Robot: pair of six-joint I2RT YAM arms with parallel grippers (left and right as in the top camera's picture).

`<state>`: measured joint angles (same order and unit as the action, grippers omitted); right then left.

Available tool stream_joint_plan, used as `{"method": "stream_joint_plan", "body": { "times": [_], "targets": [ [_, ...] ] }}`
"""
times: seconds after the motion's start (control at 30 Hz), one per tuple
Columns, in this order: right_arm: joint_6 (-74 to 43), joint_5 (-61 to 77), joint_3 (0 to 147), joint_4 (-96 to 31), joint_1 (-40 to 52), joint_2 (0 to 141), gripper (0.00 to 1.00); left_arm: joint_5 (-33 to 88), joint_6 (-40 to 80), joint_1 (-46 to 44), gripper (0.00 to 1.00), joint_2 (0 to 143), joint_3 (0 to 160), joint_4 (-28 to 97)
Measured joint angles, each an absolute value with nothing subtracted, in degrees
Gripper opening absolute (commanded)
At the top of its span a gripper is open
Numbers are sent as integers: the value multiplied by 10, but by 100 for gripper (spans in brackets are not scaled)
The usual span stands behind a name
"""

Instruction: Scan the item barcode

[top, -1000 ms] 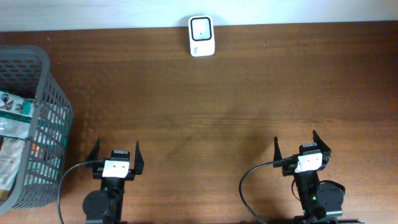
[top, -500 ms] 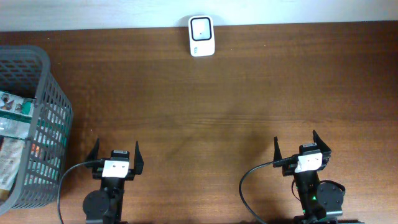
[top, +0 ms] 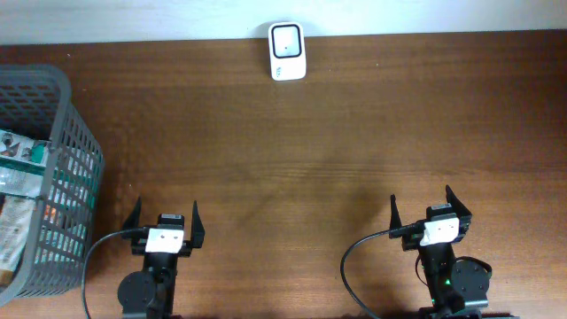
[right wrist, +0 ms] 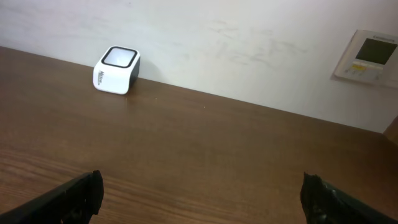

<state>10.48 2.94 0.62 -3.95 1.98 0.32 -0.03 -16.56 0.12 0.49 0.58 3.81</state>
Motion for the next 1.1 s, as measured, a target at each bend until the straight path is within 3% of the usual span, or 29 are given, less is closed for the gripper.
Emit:
{"method": "stream_joint_plan", "body": {
  "times": [0.43,0.6,0.83,1.1],
  "targets": [
    [105,30,6,-39,20,3,98,0,-160,1,99,9,7,38],
    [105,31,6,-39,20,4,98,11,-143,1,99,85,65,39],
    [105,31,6,-39,20,6,98,94,-134,1,99,381,370,102],
    [105,31,6,-39,20,7,98,181,-104,1,99,741,881,506]
  ]
}}
